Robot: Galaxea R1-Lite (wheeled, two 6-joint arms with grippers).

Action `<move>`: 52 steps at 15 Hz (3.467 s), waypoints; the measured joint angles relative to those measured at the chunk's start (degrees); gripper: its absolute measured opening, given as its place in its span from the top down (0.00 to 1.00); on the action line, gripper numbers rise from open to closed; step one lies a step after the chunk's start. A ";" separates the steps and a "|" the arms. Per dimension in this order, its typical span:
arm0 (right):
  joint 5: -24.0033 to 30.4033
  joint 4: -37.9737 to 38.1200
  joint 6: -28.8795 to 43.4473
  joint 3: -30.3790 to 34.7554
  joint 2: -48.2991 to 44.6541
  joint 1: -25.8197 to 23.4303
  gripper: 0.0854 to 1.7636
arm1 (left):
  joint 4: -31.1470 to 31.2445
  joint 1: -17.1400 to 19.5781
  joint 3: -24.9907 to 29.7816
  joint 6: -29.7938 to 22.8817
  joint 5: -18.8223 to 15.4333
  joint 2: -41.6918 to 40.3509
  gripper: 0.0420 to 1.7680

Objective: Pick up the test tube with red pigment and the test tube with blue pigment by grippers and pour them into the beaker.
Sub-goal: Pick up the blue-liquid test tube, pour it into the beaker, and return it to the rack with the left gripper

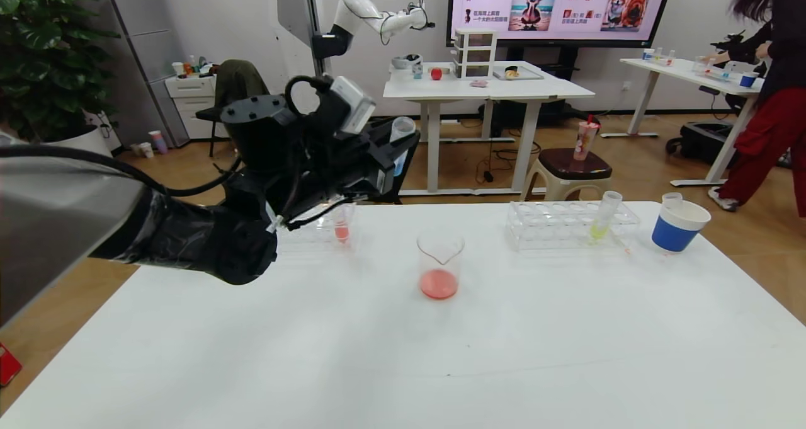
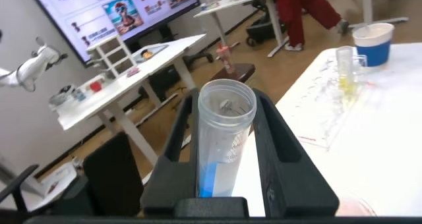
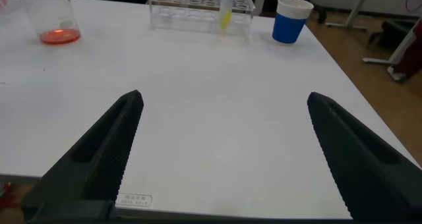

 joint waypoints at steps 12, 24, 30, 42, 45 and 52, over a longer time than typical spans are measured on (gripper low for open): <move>-0.02 0.00 0.00 0.00 0.00 0.02 0.02 | -6.64 -0.33 1.07 28.12 -10.09 8.06 0.73; 0.00 0.00 0.00 0.00 0.00 0.02 0.02 | -13.35 1.19 -5.21 49.20 -24.41 18.37 0.73; 0.00 0.00 0.02 0.00 0.00 0.00 0.02 | -12.98 2.82 -5.13 55.65 -24.23 19.85 0.73; 0.00 0.02 0.00 0.00 0.00 0.02 0.02 | -10.09 2.76 -4.44 68.39 -22.22 19.93 0.73; 0.00 0.00 0.00 0.00 0.00 0.00 0.02 | -10.07 2.78 -4.57 71.28 -22.05 20.02 0.73; 0.00 0.00 0.00 0.00 0.00 0.02 0.02 | -7.58 2.79 -4.41 80.24 -21.81 20.49 0.73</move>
